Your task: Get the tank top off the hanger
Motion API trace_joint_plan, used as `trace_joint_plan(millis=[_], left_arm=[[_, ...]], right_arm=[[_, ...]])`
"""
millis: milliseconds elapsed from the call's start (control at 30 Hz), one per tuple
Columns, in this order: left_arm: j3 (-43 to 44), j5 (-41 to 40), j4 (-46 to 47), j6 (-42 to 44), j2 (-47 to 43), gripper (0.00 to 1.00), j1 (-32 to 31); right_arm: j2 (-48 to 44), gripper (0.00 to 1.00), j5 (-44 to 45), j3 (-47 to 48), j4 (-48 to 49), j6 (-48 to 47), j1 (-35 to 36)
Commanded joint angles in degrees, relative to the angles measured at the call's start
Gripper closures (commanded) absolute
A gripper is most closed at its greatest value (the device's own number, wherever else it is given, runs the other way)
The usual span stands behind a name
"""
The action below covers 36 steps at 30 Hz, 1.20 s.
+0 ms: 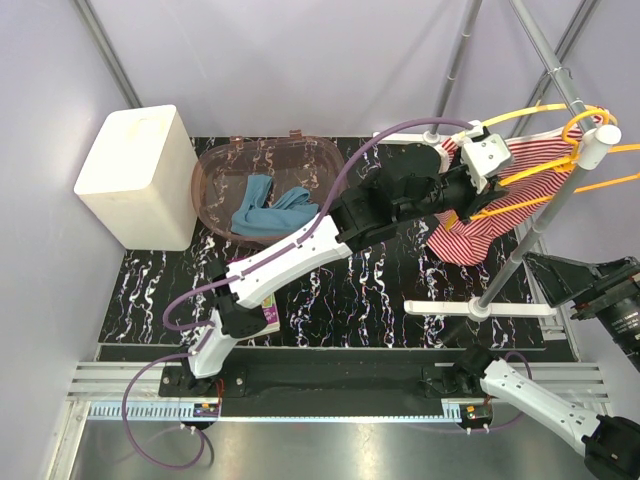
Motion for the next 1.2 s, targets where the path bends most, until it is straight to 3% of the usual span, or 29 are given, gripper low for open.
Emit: trace_joint_plan(millis=[0,367,433,467,600,700,967,1167], left_arm=[[3.12,-0.13,6.74,-0.06,0.25,1.00,-0.35],[-1.44,0.49,4.28,0.65,-0.44,0.98,-1.05],[-2.50,0.40,3.93,0.65,-1.23,0.93,-1.05],[-3.46,0.22,3.84,0.65,-2.11,0.79,-1.05],[-5.40,0.49,2.26,2.22,-5.18,0.48,-1.05],[-6.37,0.66,2.17,3.28,-8.00,0.35,-0.87],[-6.81,3.47,2.16,1.80,-14.77,0.23,2.63],[-6.20,7.95,3.75,-6.02,-14.78,0.21,11.16]], right_arm=[[1.54,0.17,-0.86,0.27,-0.59,2.55,-0.11],[3.12,0.17,-0.94,0.37,-0.24,2.38,-0.38],[2.95,0.17,-0.77,0.19,-0.15,2.29,-0.55],[2.95,0.17,-0.68,0.01,0.03,2.20,-0.46],[2.51,0.17,-0.24,-0.78,0.46,2.29,-0.46],[1.81,0.17,-0.07,-1.48,0.56,2.55,-0.55],[1.10,0.16,0.81,-2.10,0.12,1.76,-0.55],[1.10,0.16,1.52,-2.45,0.47,1.15,-0.55]])
